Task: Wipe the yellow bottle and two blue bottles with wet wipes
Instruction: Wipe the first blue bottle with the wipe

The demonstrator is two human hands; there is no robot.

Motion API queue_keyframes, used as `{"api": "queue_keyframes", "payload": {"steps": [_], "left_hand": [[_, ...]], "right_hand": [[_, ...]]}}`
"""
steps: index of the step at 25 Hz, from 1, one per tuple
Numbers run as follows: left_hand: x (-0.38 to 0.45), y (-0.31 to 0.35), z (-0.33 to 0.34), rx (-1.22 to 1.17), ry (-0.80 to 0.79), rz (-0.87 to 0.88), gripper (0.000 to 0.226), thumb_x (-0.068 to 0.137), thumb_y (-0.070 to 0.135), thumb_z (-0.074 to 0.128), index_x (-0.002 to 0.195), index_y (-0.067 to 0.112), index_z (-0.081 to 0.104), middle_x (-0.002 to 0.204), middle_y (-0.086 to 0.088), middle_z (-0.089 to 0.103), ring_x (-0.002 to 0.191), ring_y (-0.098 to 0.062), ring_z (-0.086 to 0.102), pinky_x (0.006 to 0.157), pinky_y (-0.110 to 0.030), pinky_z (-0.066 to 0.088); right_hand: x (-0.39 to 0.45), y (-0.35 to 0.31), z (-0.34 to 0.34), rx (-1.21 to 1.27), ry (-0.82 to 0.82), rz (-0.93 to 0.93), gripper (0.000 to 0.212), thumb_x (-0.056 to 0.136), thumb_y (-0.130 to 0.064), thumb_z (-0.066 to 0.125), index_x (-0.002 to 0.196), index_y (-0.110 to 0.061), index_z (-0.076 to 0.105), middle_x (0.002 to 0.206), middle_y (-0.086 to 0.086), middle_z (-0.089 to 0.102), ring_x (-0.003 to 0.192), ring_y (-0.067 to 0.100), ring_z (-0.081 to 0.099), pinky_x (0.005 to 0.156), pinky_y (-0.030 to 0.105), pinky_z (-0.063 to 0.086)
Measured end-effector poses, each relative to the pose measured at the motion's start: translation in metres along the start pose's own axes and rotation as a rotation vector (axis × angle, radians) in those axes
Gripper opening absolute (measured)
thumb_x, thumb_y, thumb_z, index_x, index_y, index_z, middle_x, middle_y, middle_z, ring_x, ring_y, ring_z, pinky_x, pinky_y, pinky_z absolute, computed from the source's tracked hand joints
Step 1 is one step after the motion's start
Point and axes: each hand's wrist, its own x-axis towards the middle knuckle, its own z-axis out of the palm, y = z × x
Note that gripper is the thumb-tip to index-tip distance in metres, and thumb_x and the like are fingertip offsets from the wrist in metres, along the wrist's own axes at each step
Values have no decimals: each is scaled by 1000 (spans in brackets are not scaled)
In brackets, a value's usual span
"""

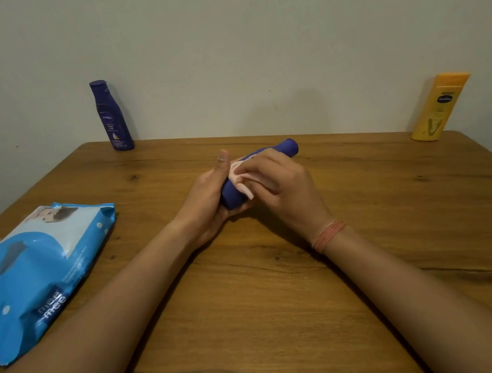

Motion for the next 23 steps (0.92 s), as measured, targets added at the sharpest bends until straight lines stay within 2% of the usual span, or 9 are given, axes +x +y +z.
{"api": "queue_keyframes", "payload": {"steps": [3,6,8,10,12,15,18,20,23], "left_hand": [[0,-1,0,-11,21,9,56,99,54,37,126,8,57,115,-17,65,92,-22,69,70,-34,61],[-1,1,1,-29,47,7,49,97,52,40,120,12,58,120,-18,60,91,-23,72,64,-28,59],[-1,1,0,-34,57,1,48,97,52,42,119,13,58,121,-18,60,92,-24,73,63,-28,59],[0,0,-1,-54,76,-1,48,98,51,41,119,12,58,119,-19,62,92,-25,72,62,-28,59],[1,-1,-3,-55,88,18,50,100,52,38,122,13,60,118,-17,66,93,-24,71,65,-32,61],[3,-2,-3,15,100,72,50,102,51,32,129,19,60,116,-8,71,89,-22,70,67,-35,60],[3,-2,-1,15,121,71,48,103,48,33,128,17,60,113,-11,70,82,-23,71,55,-29,59],[3,-2,0,7,124,40,46,103,47,34,128,17,59,116,-15,69,83,-28,72,53,-26,58],[4,-1,-1,-104,144,7,43,104,43,34,128,15,56,119,-19,67,80,-27,71,52,-25,58]], "right_hand": [[1,2,0,-16,32,-24,11,89,-11,66,100,-9,68,99,3,65,94,13,60,87,25,49],[2,22,-18,-60,211,201,6,89,-9,66,94,-10,69,95,4,65,90,11,58,81,29,52],[1,29,-25,-85,245,303,7,88,-7,66,94,-9,68,96,5,64,90,10,56,80,32,52],[2,23,-21,-73,197,211,7,87,-5,66,93,-8,68,96,6,64,92,14,57,82,32,51],[0,5,-7,-42,82,25,9,84,-3,67,92,-8,68,96,5,65,94,14,57,85,26,48],[-2,-11,6,-43,-63,-118,8,85,-5,67,93,-7,68,96,5,65,94,16,58,87,23,46],[1,2,-6,-54,99,-10,7,85,-3,68,91,-6,68,95,6,67,93,19,61,85,29,49],[3,15,-19,-64,209,125,7,86,-3,67,93,-6,69,96,6,67,93,16,61,84,24,49],[1,22,-22,-100,182,184,9,89,-7,67,97,-8,68,97,5,66,92,12,59,81,19,49]]}}
